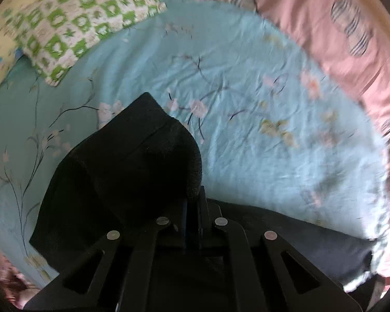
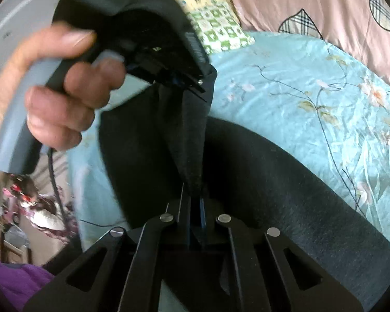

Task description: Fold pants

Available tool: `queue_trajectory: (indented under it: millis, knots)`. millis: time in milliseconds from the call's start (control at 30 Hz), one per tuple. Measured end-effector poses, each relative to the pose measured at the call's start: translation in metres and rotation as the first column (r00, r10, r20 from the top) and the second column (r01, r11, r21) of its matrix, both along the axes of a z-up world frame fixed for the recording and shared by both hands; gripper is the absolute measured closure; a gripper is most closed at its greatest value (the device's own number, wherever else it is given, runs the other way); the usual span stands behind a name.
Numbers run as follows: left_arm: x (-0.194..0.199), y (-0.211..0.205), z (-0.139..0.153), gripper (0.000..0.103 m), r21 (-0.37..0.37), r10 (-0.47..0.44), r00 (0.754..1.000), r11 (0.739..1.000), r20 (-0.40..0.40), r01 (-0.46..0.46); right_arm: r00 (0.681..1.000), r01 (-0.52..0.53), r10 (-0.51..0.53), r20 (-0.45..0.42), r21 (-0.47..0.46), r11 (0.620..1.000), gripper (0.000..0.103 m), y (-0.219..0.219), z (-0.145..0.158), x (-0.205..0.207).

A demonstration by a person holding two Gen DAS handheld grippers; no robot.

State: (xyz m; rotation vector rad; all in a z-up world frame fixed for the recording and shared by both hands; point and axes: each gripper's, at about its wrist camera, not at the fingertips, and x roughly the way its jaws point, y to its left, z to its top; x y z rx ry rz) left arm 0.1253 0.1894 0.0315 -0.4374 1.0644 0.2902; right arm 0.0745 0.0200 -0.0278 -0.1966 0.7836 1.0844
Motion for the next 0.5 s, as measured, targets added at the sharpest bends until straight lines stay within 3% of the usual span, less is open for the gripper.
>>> queue_trajectory:
  millis: [167,333,500]
  knots:
    - [-0.051,0.01,0.02,0.1,-0.065,0.06,0.99,0.997,0.127,-0.052,0.998,-0.058,0.057,0.029,0.033,0.998,0.097,-0.004,0.02,-0.016]
    - [-0.087,0.025,0.017,0.099,-0.17,0.108,0.976,0.983,0.188,-0.076,0.993,-0.093,0.092,0.069,0.009,0.996,0.097,-0.003,0.031,-0.029]
    - [-0.11,0.028,0.005,0.099,-0.164,0.104,0.975,0.984,0.197,-0.072,0.985,-0.102,0.108,0.131,-0.054,0.993,0.097,0.005,0.034,-0.039]
